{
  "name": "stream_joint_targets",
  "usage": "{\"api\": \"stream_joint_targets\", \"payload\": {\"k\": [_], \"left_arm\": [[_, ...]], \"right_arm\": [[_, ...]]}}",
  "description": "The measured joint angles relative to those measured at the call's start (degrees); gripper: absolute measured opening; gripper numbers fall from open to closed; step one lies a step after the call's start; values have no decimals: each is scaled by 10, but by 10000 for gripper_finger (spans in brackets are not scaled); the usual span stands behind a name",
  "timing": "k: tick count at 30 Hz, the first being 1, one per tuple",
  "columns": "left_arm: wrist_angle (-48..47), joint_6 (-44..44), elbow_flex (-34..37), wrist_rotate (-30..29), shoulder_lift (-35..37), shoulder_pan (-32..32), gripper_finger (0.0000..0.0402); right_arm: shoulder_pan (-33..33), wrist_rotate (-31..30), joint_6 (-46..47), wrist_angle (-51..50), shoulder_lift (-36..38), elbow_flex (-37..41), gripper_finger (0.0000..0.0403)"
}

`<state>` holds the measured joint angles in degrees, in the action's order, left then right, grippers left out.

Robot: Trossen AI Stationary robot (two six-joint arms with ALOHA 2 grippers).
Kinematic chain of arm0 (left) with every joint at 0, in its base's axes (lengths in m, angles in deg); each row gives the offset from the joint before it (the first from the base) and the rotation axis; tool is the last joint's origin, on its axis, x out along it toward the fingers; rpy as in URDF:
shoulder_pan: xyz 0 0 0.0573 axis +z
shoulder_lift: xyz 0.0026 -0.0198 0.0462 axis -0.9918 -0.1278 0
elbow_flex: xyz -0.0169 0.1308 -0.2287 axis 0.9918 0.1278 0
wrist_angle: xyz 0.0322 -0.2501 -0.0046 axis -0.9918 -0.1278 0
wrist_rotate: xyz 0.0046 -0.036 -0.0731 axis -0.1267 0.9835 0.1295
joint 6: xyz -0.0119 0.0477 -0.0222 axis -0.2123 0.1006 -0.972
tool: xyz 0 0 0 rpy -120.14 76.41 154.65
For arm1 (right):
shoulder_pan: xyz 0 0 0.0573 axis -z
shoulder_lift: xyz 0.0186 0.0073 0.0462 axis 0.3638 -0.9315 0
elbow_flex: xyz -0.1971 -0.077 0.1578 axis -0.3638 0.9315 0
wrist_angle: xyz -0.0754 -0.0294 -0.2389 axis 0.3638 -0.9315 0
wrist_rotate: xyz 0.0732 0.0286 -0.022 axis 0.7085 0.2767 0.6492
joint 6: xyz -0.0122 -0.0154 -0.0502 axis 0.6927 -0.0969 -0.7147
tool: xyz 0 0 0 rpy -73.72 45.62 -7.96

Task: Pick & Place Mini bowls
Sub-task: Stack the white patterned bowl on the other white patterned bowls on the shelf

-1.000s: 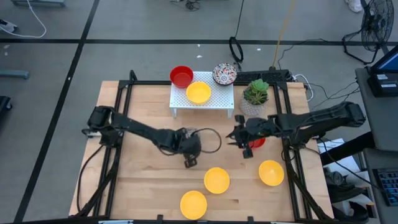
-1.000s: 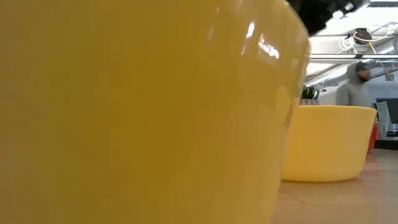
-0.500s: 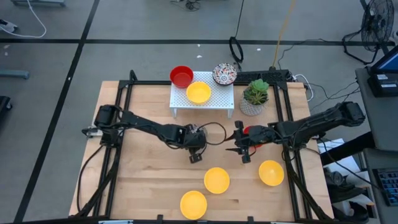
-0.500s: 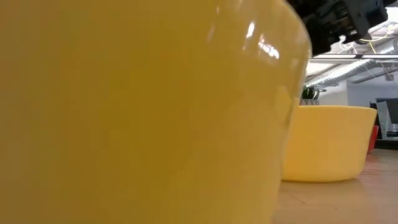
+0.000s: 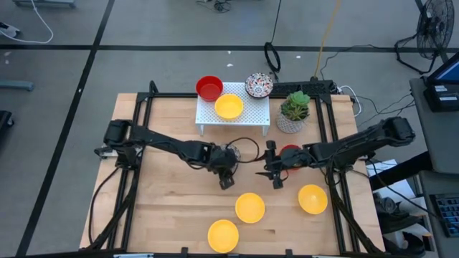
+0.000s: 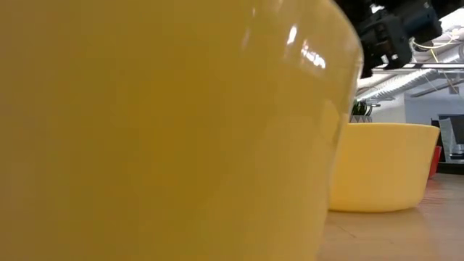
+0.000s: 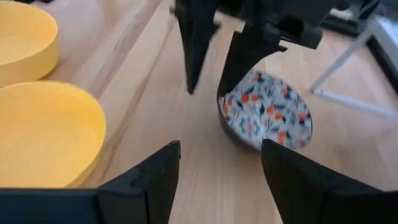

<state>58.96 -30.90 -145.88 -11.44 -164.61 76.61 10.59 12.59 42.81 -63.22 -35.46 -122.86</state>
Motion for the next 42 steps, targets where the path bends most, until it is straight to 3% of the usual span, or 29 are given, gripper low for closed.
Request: {"api": "stream_joint_targets", "payload": {"k": [6,13,20,28,34,40,42], "left_arm": [[-52,-27,0,38,84,-5,194],[-92,-117,0,29,188,-22,172],[-83,-149,-1,-32,260,-67,139],[-74,-145,0,-69,282,-114,113],[-74,-144,-1,-70,282,-123,107],[-58,-84,-1,-70,282,-123,108],[-57,-72,-1,-71,282,-123,108]], "right_arm": [[2,0,-60,99,-81,-2,221],[23,0,-64,92,-182,-60,222],[47,0,-66,0,-262,-150,222],[51,0,-115,8,-323,-179,216],[50,0,-131,22,-341,-179,160],[50,-3,-99,30,-341,-179,35],[50,-11,-89,33,-339,-179,12]]}}
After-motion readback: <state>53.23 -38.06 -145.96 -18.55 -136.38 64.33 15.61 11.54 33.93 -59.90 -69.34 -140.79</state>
